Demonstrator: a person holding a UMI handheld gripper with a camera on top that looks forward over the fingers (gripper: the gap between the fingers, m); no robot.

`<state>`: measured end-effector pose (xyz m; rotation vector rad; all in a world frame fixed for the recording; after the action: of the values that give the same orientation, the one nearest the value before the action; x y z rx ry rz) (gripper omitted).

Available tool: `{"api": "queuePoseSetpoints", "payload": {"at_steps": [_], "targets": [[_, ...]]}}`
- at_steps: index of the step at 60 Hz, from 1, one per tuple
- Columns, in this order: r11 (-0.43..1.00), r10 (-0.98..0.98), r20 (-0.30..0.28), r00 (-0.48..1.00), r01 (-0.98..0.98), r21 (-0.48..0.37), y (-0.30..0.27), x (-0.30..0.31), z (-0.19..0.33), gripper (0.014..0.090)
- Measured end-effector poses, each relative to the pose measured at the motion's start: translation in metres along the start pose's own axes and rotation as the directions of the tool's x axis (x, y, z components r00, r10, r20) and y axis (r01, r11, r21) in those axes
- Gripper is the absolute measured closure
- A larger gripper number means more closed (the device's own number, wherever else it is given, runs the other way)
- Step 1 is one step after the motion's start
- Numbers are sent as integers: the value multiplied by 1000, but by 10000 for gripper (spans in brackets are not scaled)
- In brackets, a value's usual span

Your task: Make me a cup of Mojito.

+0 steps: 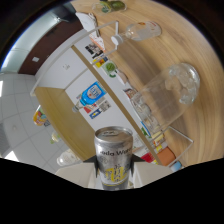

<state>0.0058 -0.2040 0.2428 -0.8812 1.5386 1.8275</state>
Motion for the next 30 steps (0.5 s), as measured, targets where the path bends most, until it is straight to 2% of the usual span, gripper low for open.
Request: {"api": "queuePoseSetpoints", "payload": {"at_steps": [4,8,13,18,24,30], "targets": [[999,33,8,999,-33,7,-2,3,1,537],[1000,2,-11,1000,-2,9,-3,4,1,539],[989,-149,-54,987,149,-2,2,5,0,535],[918,-396,-98,913,392,-56,15,1,1,538],[646,-763,-151,629,752,-133,25,1,2,535],[266,-960,-140,243,948,-177,38,-6,5,536]]}}
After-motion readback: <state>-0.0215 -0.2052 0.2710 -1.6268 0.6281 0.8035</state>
